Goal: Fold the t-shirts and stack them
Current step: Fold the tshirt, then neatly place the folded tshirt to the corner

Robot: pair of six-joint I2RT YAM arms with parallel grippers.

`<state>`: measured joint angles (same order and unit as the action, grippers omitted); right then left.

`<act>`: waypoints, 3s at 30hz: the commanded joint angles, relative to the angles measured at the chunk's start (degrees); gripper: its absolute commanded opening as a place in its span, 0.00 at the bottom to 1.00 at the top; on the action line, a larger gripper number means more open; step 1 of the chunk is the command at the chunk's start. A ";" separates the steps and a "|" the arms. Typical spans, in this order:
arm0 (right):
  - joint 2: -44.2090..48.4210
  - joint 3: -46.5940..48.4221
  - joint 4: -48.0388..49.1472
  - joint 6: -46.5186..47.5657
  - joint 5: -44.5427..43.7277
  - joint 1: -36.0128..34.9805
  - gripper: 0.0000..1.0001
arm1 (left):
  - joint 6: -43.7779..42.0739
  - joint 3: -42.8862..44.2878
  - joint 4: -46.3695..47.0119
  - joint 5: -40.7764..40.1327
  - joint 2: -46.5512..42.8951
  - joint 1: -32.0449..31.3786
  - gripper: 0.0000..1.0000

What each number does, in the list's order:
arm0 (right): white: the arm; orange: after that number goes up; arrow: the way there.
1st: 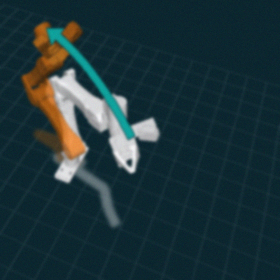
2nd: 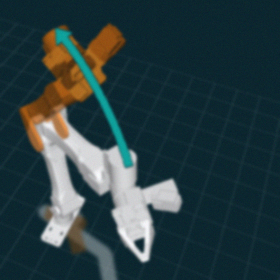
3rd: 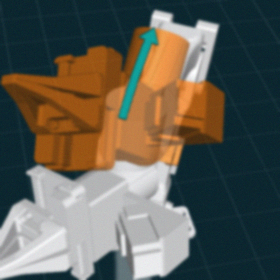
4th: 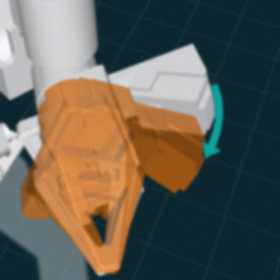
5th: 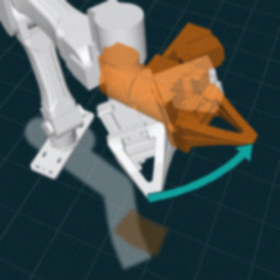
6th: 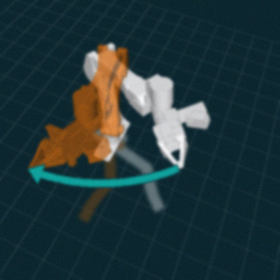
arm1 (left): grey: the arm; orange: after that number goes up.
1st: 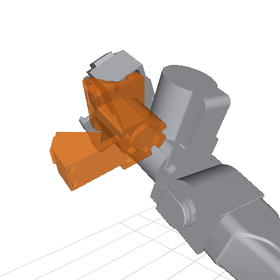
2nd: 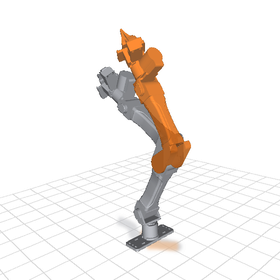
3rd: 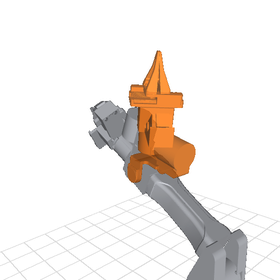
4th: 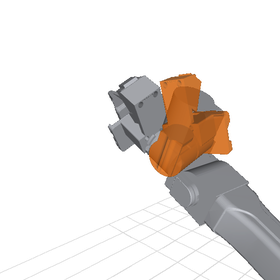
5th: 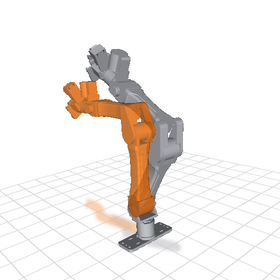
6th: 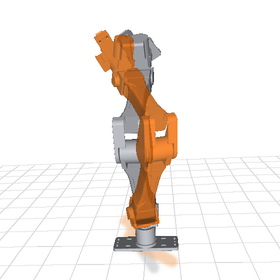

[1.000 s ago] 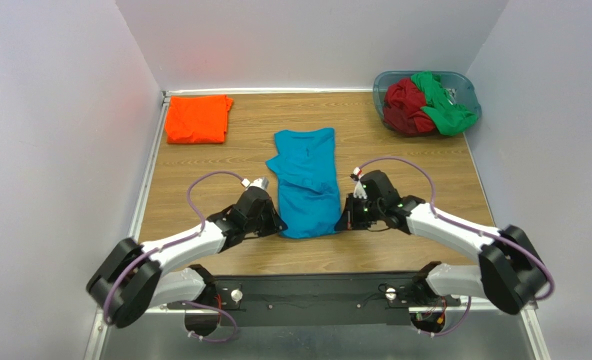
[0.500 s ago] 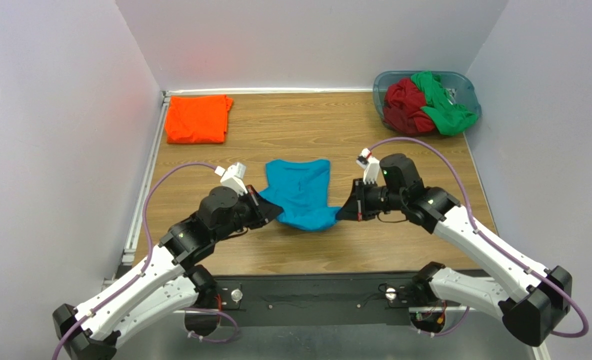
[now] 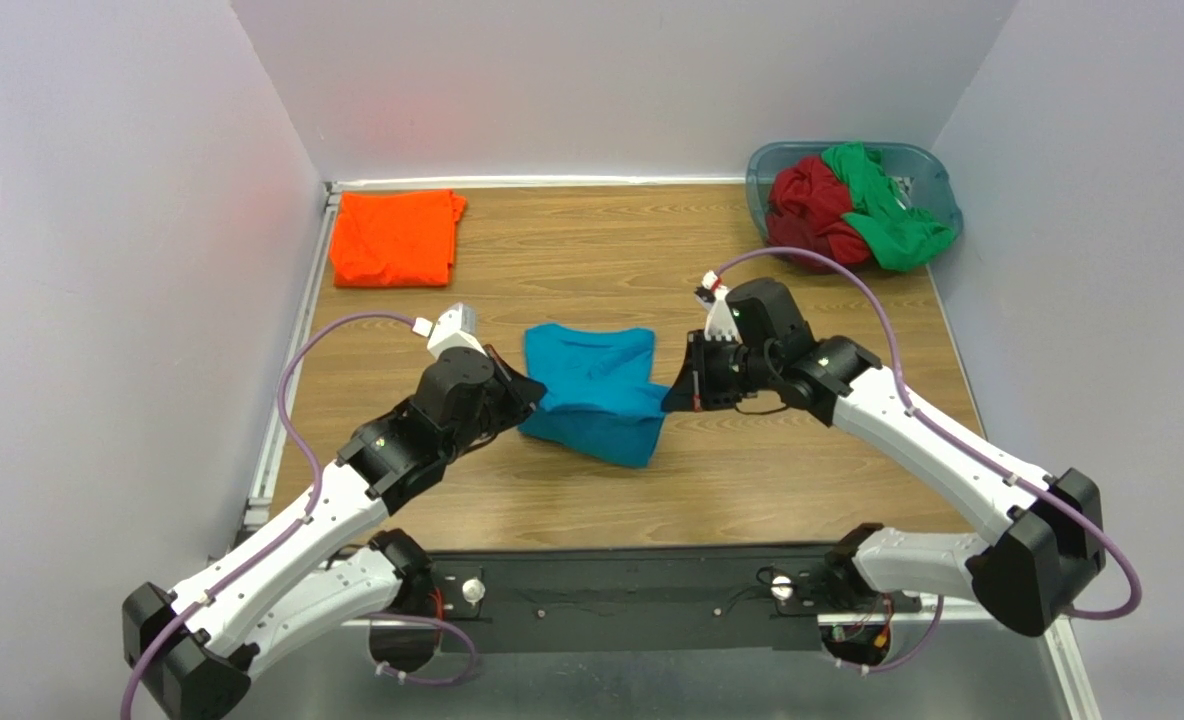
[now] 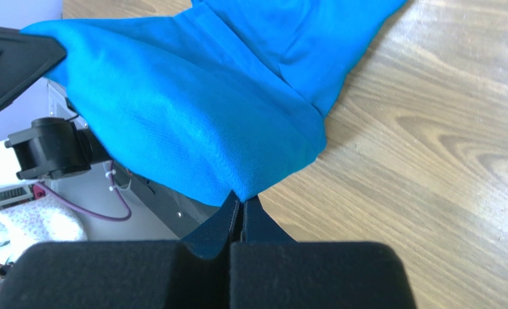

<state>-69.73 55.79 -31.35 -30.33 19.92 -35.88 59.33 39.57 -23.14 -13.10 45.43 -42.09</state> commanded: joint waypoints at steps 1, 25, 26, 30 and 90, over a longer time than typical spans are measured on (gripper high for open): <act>-2.24 3.35 1.91 1.23 -3.74 0.20 0.01 | 0.88 -1.07 1.42 -3.25 0.01 2.36 0.00; -18.24 11.88 7.18 3.08 -4.98 5.90 0.01 | -9.31 7.01 12.58 -0.35 17.84 15.80 0.00; -18.77 11.97 7.53 3.17 -4.72 6.17 0.01 | -9.58 7.18 12.85 0.61 18.63 16.42 0.00; -21.84 12.59 8.59 3.43 -3.49 7.75 0.01 | -11.68 8.50 15.30 2.99 22.85 19.05 0.00; -12.54 -0.24 12.37 8.62 -3.13 11.80 1.00 | -39.47 20.80 19.45 16.88 55.55 26.18 0.98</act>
<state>-84.75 57.49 -19.38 -22.63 16.34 -23.68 22.55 57.71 -2.79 2.33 98.35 -15.77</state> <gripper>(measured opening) 0.998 0.983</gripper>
